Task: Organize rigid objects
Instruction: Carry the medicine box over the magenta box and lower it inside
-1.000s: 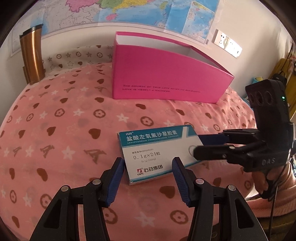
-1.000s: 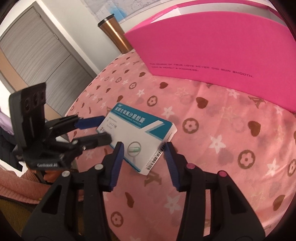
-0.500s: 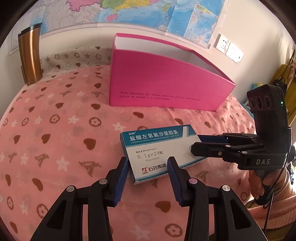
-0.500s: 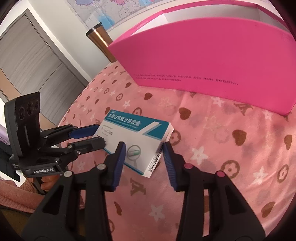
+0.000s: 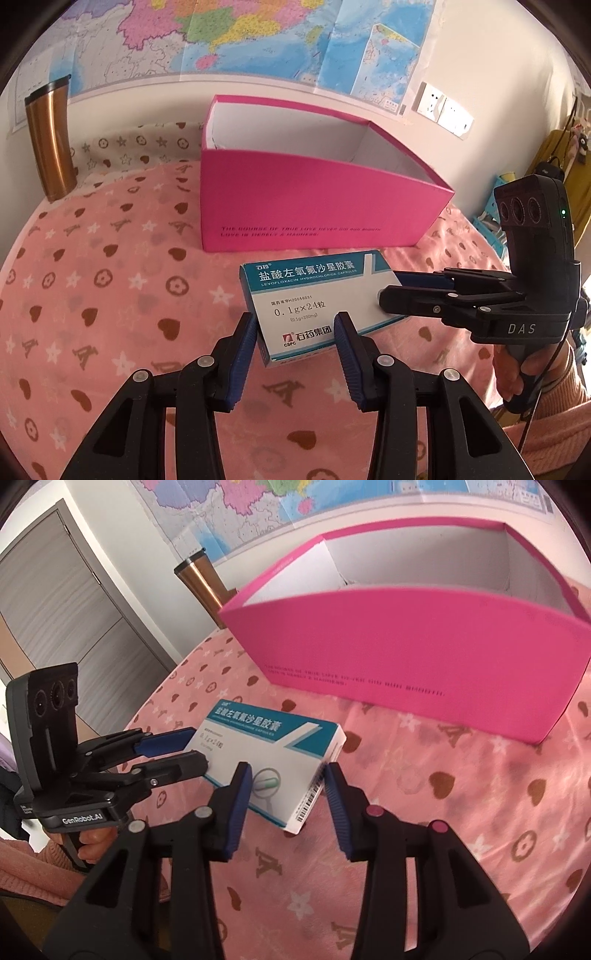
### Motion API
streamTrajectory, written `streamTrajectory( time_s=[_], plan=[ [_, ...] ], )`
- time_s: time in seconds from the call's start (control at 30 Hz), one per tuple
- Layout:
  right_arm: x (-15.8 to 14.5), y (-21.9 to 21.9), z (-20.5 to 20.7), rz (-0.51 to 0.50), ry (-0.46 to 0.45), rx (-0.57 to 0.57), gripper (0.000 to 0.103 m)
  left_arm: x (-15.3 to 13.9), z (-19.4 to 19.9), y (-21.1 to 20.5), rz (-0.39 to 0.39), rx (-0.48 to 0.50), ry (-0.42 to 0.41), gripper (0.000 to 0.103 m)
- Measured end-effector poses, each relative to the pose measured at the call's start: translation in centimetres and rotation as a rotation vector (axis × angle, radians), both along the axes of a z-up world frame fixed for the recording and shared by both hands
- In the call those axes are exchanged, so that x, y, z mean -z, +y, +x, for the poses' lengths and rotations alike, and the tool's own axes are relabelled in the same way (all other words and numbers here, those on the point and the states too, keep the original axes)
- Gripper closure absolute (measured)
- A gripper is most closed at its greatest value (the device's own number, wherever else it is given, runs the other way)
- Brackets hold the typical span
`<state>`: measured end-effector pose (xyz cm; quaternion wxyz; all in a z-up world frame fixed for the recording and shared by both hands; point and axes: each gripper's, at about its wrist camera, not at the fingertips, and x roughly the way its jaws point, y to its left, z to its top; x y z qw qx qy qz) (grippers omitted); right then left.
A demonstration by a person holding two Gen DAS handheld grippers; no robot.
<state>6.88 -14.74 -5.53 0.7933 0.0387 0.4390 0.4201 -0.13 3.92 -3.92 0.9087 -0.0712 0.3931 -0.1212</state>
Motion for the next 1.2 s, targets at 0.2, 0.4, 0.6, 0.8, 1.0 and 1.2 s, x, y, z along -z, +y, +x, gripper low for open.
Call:
streamTrajectory(
  time_s=[0.2,0.4,0.6,0.8,1.0,1.2],
  plan=[
    [-0.6,-0.3,-0.1,0.001,-0.024,0.010,0.059,-0.9,0.2,-0.3,0.001,0.007,-0.022,0.060],
    [-1.2,-0.8,-0.2,0.008,-0.041,0.019,0.059,-1.7,0.4,-0.6,0.003,0.013,-0.045,0.060],
    [-2.1,-1.2,-0.3,0.013,-0.068,0.022,0.059,-2.6,0.6,-0.7,-0.001,0.018,-0.065,0.060],
    [-3.1,-1.7,-0.5,0.022,-0.105,0.024,0.059,-3.7,1.0,-0.7,-0.006,0.017,-0.090,0.060],
    [-4.0,-1.7,0.0,0.023,-0.132,0.034,0.059,-4.2,1.8,-0.9,0.006,0.015,-0.099,0.060],
    [-5.0,-1.8,0.4,0.027,-0.157,0.041,0.059,-4.7,2.4,-1.0,0.011,0.020,-0.115,0.060]
  ],
)
